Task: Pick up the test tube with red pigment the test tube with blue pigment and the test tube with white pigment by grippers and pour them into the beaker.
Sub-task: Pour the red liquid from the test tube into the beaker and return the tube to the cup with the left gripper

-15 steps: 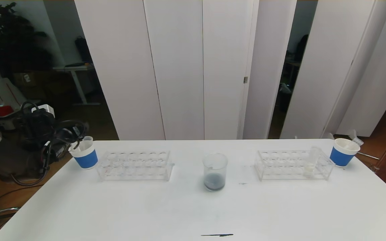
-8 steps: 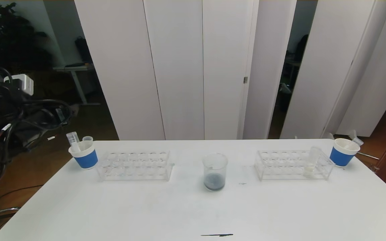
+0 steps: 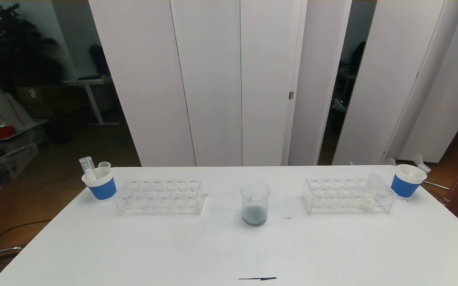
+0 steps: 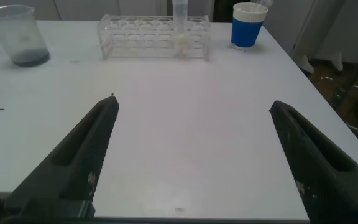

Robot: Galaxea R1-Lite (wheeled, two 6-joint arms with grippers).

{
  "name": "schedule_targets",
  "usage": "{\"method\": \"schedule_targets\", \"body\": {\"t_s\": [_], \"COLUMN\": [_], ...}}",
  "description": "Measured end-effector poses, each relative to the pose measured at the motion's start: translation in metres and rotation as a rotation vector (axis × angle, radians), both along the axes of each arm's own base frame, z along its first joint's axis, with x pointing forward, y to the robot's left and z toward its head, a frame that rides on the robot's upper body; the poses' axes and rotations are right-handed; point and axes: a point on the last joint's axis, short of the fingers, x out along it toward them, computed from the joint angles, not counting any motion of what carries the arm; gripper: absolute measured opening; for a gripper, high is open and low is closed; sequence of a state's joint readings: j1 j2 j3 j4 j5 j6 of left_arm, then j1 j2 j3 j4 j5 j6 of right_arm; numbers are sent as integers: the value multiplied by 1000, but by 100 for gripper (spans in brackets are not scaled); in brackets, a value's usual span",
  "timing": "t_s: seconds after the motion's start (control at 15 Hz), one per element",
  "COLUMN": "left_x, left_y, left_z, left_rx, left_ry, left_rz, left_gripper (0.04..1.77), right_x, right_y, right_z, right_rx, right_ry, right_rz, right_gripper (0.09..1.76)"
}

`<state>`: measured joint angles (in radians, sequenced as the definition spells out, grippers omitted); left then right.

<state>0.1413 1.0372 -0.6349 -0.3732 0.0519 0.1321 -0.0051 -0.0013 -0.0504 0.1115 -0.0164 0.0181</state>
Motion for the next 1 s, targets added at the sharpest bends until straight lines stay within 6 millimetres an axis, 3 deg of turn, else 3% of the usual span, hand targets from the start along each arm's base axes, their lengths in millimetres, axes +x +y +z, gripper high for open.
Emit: {"method": "schedule_targets", "body": {"t_s": [0.27, 0.53, 0.73, 1.0], "left_x": [-92, -158, -183, -180], "left_y": [-18, -20, -22, -22], "left_z": [-6, -44, -85, -134], "left_rx": [24, 30, 29, -23], "left_ry": [-80, -129, -131, -90], "left_rz": [-106, -176, -246, -247], "left_gripper": [174, 174, 174, 174], "right_x": [0, 0, 0, 0], "right_y": [0, 0, 0, 0], "right_z": [0, 0, 0, 0], "right_rx": [0, -1, 0, 0], "right_ry": [0, 0, 0, 0], "right_rz": [-1, 0, -1, 0], "right_gripper": [174, 174, 174, 174]}}
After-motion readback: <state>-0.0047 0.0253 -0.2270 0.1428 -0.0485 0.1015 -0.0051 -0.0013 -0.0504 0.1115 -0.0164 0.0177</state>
